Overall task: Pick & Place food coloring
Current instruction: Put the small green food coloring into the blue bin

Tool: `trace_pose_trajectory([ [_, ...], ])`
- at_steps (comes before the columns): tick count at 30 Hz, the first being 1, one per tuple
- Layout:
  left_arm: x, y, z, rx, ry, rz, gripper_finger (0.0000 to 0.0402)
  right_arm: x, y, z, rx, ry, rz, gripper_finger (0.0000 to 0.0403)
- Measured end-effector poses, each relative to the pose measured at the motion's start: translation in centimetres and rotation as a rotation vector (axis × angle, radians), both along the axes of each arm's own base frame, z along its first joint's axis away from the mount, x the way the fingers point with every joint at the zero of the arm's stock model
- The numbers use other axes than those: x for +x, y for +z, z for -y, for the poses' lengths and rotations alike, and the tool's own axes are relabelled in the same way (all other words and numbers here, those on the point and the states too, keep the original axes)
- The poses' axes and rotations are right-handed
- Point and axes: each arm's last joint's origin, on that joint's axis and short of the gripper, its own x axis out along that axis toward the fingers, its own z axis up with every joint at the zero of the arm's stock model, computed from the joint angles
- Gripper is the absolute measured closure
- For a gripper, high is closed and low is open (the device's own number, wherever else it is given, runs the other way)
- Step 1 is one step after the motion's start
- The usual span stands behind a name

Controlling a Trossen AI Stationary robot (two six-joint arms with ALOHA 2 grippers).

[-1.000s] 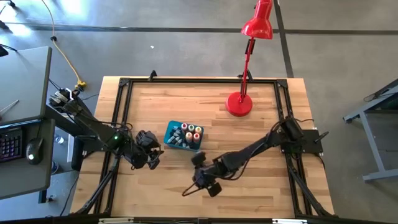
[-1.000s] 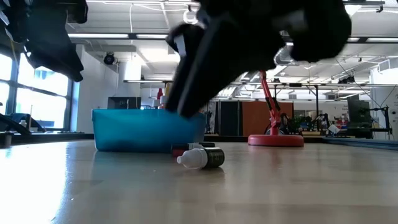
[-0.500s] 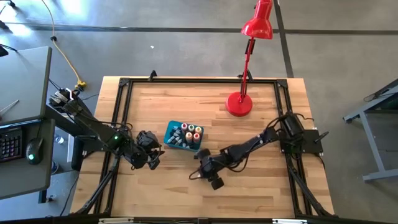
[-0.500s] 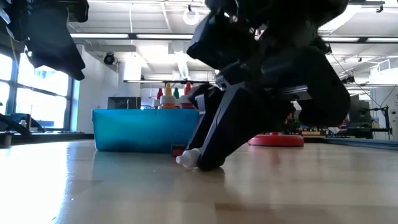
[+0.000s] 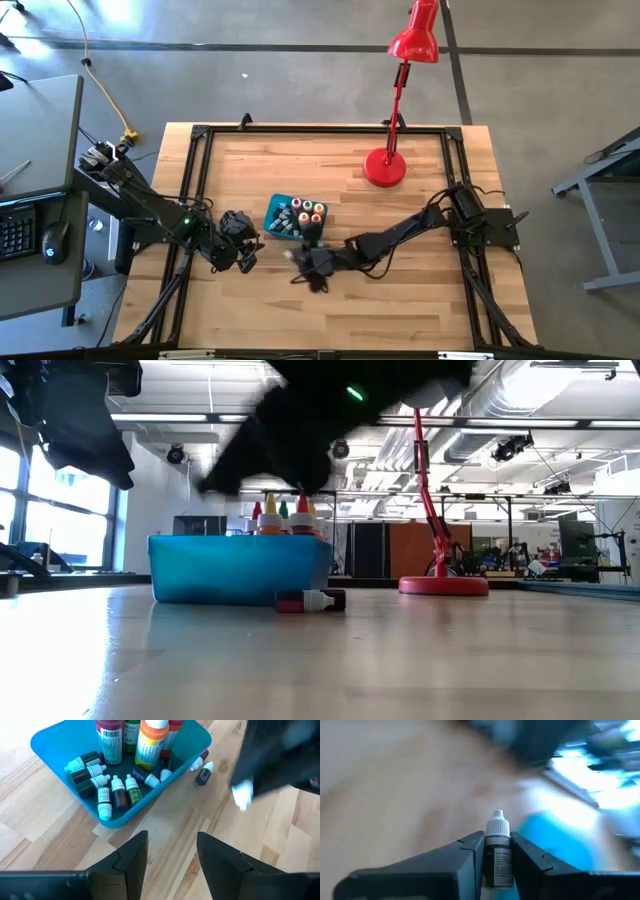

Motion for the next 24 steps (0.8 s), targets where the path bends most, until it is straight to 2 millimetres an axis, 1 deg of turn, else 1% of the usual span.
trace_pose_trajectory([
  [1,0.0,0.0,0.0,0.000,0.000,0.000,0.0234,0.6,1.1,0.3,-0.062,-0.063,0.042,0.0330],
  [3,0.0,0.0,0.0,0.002,0.002,0.001,0.0234,1.7,3.0,1.4,-0.131,-0.162,0.095,0.0316],
  [6,0.0,0.0,0.0,0.009,0.006,0.005,0.0234,3.2,5.1,4.2,-0.105,-0.212,0.098,0.0310],
  [8,0.0,0.0,0.0,0.011,0.007,0.004,0.0234,3.9,5.5,6.1,-0.016,-0.199,0.056,0.0316],
  [10,0.0,0.0,0.0,0.012,0.006,0.003,0.0234,4.1,5.1,7.8,0.059,-0.226,0.013,0.0323],
  [13,0.0,0.0,-0.1,0.025,0.009,0.006,0.0234,4.0,4.3,9.4,0.073,-0.253,-0.052,0.0323],
  [15,0.0,0.0,-0.1,0.037,0.011,0.010,0.0234,4.0,4.2,9.9,0.059,-0.273,-0.064,0.0310],
  [17,0.0,0.0,-0.1,0.050,0.003,0.010,0.0234,4.0,4.3,10.0,0.043,-0.272,-0.061,0.0289],
  [22,0.0,0.0,-0.1,0.055,0.005,0.012,0.0234,4.0,4.3,9.6,-0.009,-0.230,-0.073,0.0234],
  [24,0.0,0.0,-0.1,0.042,0.016,0.015,0.0234,3.9,4.4,9.1,-0.012,-0.223,-0.072,0.0218],
])
